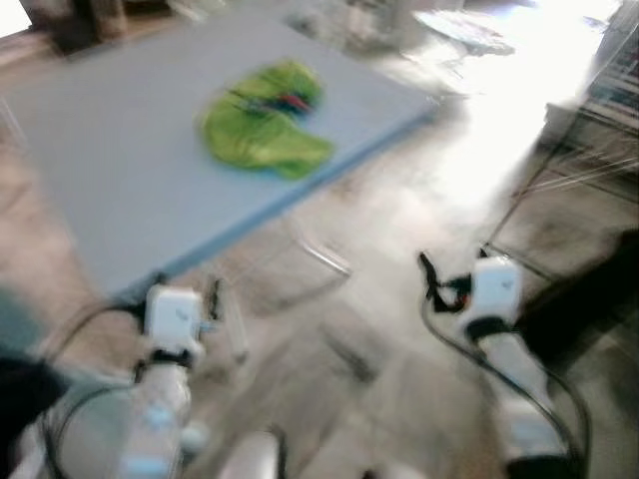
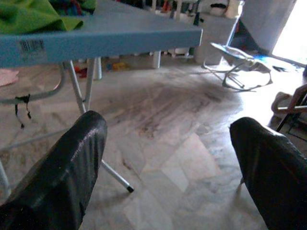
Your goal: Hang hanger
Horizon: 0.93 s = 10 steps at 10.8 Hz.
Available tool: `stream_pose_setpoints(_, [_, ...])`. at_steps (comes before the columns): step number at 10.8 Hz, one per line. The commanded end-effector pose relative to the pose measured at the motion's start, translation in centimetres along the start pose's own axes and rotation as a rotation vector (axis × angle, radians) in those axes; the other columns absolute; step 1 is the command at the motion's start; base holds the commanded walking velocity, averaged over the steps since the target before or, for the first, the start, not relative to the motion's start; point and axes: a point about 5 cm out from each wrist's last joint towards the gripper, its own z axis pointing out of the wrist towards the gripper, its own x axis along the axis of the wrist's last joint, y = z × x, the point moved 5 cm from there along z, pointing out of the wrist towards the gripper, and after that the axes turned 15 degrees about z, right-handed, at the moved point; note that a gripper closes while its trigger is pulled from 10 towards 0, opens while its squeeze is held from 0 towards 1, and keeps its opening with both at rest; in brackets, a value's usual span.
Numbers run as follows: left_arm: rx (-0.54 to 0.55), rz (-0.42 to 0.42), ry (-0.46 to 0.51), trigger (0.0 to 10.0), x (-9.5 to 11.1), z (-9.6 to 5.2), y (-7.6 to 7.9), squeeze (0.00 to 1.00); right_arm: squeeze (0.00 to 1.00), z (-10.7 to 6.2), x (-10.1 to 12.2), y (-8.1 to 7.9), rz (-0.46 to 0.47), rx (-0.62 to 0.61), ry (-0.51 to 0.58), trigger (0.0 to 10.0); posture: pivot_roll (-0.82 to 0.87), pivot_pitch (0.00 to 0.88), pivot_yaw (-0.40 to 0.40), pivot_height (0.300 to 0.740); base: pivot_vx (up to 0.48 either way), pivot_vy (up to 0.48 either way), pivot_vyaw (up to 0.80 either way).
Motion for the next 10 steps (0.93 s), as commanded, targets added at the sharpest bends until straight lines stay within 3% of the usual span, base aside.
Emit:
stream_pose_setpoints(1, [0.014, 0.016, -0.007, 10.0, -0.2, 0.0, -0.5, 0.00, 0.00, 0.2, 0.0, -0.2, 0.011, 0.000, 0.000, 10.0, 0.04, 0.102, -0.023, 0.740, 0.000, 0.000, 0.80])
stream_pose_setpoints(9, [0.022, 0.023, 0.010, 10.0, 0.4, 0.4, -0.5, 0.00, 0.00, 0.6, 0.1, -0.6, 0.014, 0.008, 0.008, 10.0, 0.04, 0.112, -0.019, 0.740, 0.000, 0.000, 0.80])
stream_pose_setpoints(10, [-0.002, -0.002, 0.006, 10.0, 0.5, 0.3, 0.3, 0.00, 0.00, 0.8, 0.4, -0.5, 0.019, 0.009, 0.017, 10.0, 0.03, 0.115, -0.017, 0.740, 0.000, 0.480, 0.00])
